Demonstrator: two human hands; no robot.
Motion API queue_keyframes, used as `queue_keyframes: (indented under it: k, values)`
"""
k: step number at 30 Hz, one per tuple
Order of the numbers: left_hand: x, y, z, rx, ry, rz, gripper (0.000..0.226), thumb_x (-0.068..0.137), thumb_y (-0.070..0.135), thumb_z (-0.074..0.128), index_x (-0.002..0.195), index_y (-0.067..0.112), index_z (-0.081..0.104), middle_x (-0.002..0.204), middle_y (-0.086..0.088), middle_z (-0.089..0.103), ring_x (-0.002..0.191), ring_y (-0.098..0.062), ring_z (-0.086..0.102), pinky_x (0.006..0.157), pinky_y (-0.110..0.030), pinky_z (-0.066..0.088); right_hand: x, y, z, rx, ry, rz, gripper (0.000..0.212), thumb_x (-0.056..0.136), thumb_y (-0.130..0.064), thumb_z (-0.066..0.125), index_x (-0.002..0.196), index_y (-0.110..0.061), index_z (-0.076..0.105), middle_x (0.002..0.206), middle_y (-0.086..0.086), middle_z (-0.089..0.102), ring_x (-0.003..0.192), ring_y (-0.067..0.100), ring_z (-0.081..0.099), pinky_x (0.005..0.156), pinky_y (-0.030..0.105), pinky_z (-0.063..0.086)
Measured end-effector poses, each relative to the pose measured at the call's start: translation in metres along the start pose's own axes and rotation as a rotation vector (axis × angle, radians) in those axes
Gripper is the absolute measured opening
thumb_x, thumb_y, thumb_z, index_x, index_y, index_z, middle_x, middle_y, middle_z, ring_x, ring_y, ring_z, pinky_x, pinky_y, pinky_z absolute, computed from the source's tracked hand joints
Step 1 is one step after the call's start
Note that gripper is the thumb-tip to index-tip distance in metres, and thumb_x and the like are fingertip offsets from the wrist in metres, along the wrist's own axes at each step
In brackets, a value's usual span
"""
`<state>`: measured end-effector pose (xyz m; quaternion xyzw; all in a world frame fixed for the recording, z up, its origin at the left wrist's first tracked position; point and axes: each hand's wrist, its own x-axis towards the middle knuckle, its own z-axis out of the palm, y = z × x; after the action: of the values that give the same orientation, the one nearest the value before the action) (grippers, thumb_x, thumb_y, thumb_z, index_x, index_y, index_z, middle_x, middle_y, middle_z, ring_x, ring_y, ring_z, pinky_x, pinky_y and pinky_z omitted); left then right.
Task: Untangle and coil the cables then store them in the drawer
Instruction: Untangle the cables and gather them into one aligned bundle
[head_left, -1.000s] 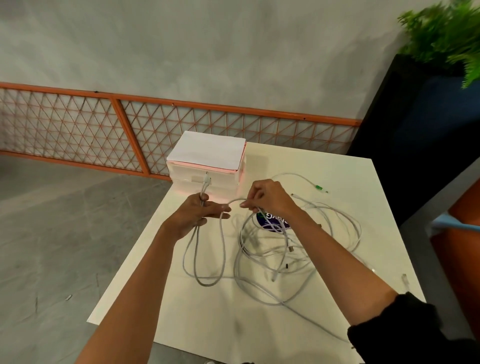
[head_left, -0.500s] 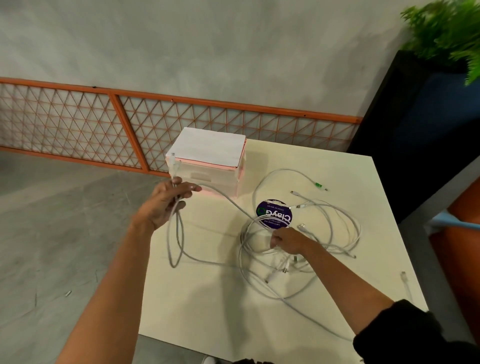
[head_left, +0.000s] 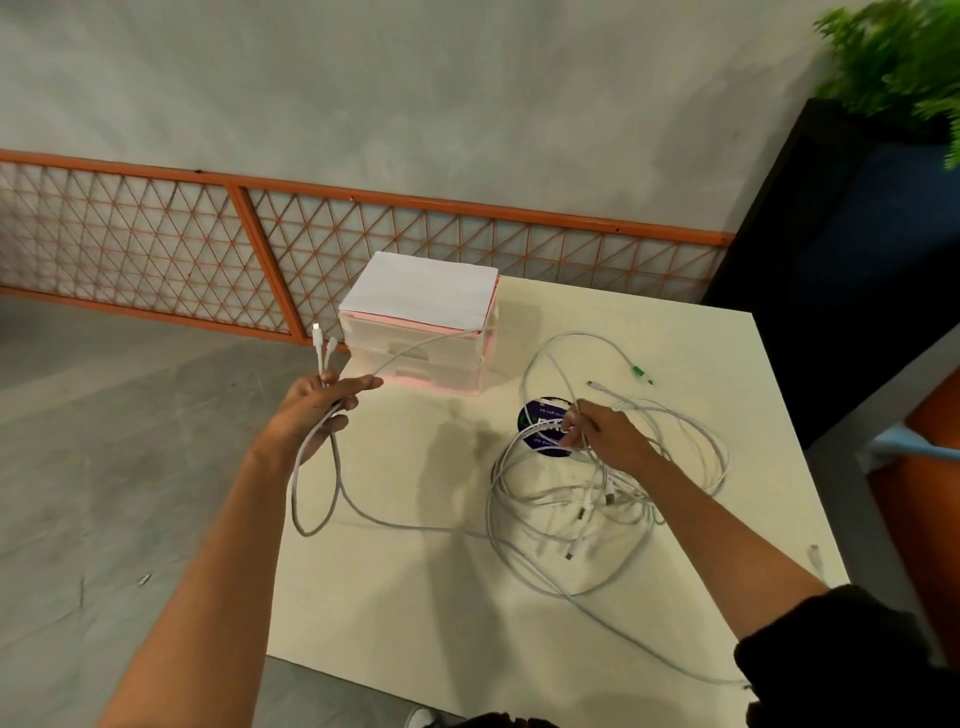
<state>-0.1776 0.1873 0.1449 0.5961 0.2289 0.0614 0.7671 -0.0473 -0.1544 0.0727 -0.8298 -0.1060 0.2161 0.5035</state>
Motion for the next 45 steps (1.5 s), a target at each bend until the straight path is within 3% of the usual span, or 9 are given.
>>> queue_keyframes:
  k: [3,7,14,21,30,34,38,42,45]
  values:
    - [0.001,-0.008,0.001,0.049,0.0,-0.024,0.044,0.085,0.003,0.065,0.068,0.025,0.032,0.092,-0.006,0.075,0.05,-0.002,0.046,0.035,-0.013,0.024,0.002,-0.023,0.001,0.183,0.089,-0.01,0.038,0.103,-0.033,0.033,0.076,-0.017,0.056,0.059,0.016,0.065,0.062,0.026,0.064,0.072,0.037,0.051]
    - [0.004,-0.012,0.006,0.142,0.009,-0.037,0.045,0.085,0.009,0.068,0.069,0.028,0.03,0.097,-0.002,0.075,0.061,-0.006,0.045,0.038,-0.013,0.028,-0.005,-0.053,0.0,0.179,0.151,-0.194,0.031,0.104,-0.033,0.025,0.091,-0.014,0.046,0.067,0.027,0.064,0.053,0.025,0.064,0.05,0.024,0.049]
    - [-0.004,-0.012,0.01,0.248,-0.062,-0.041,0.032,0.072,0.023,0.077,0.046,0.027,0.06,0.1,0.002,0.073,0.068,-0.008,0.044,0.055,-0.025,0.025,0.003,-0.085,-0.004,0.158,0.342,-0.357,0.024,0.105,-0.026,0.029,0.101,-0.013,0.049,0.058,0.006,0.044,0.048,0.014,0.04,0.048,0.024,0.036]
    - [0.011,-0.016,-0.003,0.0,0.139,0.04,0.037,0.088,0.004,0.063,0.064,0.026,0.046,0.093,0.001,0.075,0.065,-0.005,0.046,0.036,-0.013,0.025,0.006,-0.063,0.001,-0.122,0.078,-0.043,0.027,0.099,-0.005,0.036,0.103,-0.007,0.062,0.087,0.002,0.058,0.079,0.011,0.054,0.06,0.015,0.039]
    - [0.019,-0.015,-0.013,-0.148,0.305,0.109,0.045,0.086,0.004,0.066,0.065,0.029,0.035,0.075,0.004,0.075,0.059,-0.001,0.05,0.042,-0.013,0.032,-0.012,0.003,0.009,-0.308,-0.281,0.124,0.03,0.093,-0.035,0.059,0.077,-0.01,0.065,0.07,-0.006,0.066,0.064,0.003,0.058,0.059,0.013,0.043]
    - [0.019,-0.016,-0.013,-0.14,0.294,0.101,0.044,0.086,0.005,0.066,0.064,0.028,0.035,0.074,0.006,0.074,0.057,-0.003,0.046,0.036,-0.013,0.028,-0.015,0.004,0.007,-0.388,-0.473,0.13,0.025,0.094,-0.029,0.058,0.083,-0.008,0.067,0.075,-0.004,0.065,0.068,0.002,0.06,0.059,0.009,0.043]
    - [0.017,-0.021,-0.01,-0.058,0.246,0.066,0.05,0.089,0.006,0.062,0.042,0.022,0.054,0.074,0.009,0.074,0.07,-0.006,0.048,0.043,-0.017,0.027,-0.006,-0.005,0.008,-0.128,-0.168,0.069,0.028,0.1,-0.021,0.048,0.075,-0.009,0.056,0.063,0.0,0.065,0.059,0.013,0.065,0.063,0.024,0.056]
    - [0.016,-0.024,-0.007,-0.007,0.236,0.06,0.04,0.087,0.006,0.064,0.053,0.024,0.052,0.079,0.009,0.074,0.068,-0.006,0.048,0.051,-0.022,0.024,0.0,-0.032,-0.002,-0.19,0.161,-0.118,0.036,0.102,-0.026,0.041,0.077,-0.003,0.055,0.062,0.006,0.066,0.049,0.006,0.058,0.053,0.015,0.045]
    - [0.017,-0.024,-0.006,0.023,0.232,0.071,0.039,0.088,0.008,0.064,0.063,0.027,0.041,0.085,0.01,0.075,0.066,-0.004,0.05,0.046,-0.02,0.026,0.007,-0.048,-0.011,-0.046,0.259,-0.179,0.038,0.101,-0.027,0.041,0.07,-0.009,0.054,0.05,0.004,0.064,0.049,0.022,0.061,0.052,0.028,0.044]
